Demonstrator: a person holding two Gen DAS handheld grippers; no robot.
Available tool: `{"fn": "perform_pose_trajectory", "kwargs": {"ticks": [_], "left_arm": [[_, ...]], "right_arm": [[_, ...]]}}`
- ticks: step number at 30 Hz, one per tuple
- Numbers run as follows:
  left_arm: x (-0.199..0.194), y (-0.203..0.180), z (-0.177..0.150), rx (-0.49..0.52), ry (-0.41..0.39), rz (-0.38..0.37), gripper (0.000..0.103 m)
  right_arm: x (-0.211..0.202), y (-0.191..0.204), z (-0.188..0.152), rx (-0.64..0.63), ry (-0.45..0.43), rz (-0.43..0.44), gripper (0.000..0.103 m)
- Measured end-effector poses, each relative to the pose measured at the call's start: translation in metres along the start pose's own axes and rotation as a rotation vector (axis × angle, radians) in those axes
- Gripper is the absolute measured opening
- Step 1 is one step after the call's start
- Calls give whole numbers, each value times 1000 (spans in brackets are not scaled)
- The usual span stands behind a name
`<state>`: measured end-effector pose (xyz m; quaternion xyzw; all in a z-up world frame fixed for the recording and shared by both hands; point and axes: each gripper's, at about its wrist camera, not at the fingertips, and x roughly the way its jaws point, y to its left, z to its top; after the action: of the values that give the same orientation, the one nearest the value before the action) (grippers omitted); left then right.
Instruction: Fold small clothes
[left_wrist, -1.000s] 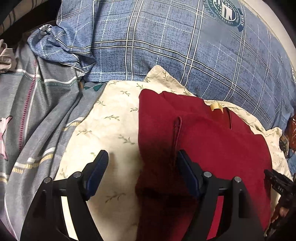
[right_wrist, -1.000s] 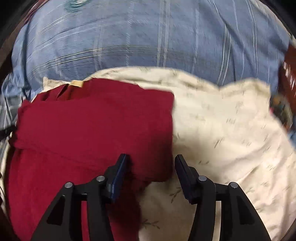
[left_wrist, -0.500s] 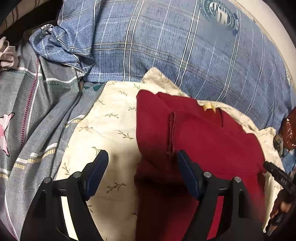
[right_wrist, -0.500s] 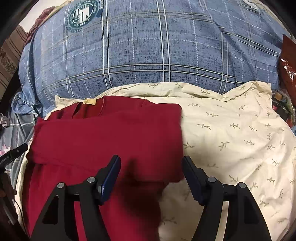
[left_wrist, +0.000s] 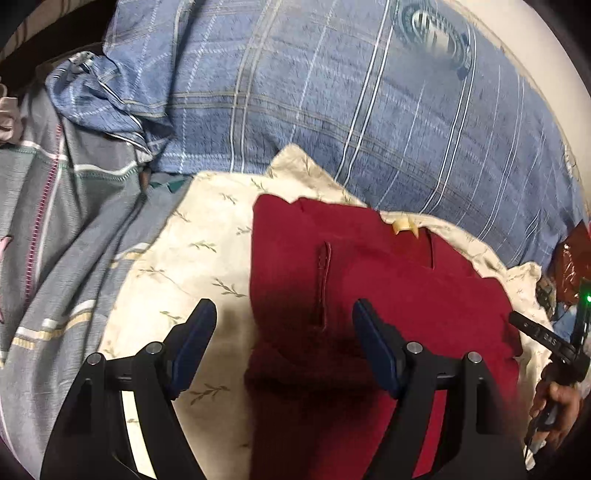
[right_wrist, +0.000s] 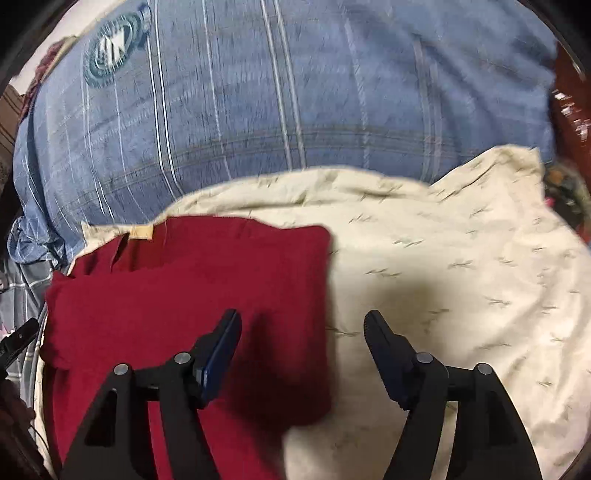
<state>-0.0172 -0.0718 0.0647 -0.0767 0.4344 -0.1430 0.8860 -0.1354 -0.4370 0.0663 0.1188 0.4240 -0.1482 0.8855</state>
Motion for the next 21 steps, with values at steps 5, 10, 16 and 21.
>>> {"fn": "perform_pose_trajectory", "kwargs": {"ticks": [5,10,16,21], "left_arm": [[18,-8,-3,46,41,65,76],[22,-8,-5,55,53,78,77],[2,-11,-13,74,45,85,77],[-25,-17,-29,137,48,106,77]], "right_arm": [[13,3,-3,-28,8,-50,46],[-7,2,-10,-35,-1,-87,51],[-55,11,-35,-80,10,3,59],[-82,7,-61,-80,50,81,66]]}}
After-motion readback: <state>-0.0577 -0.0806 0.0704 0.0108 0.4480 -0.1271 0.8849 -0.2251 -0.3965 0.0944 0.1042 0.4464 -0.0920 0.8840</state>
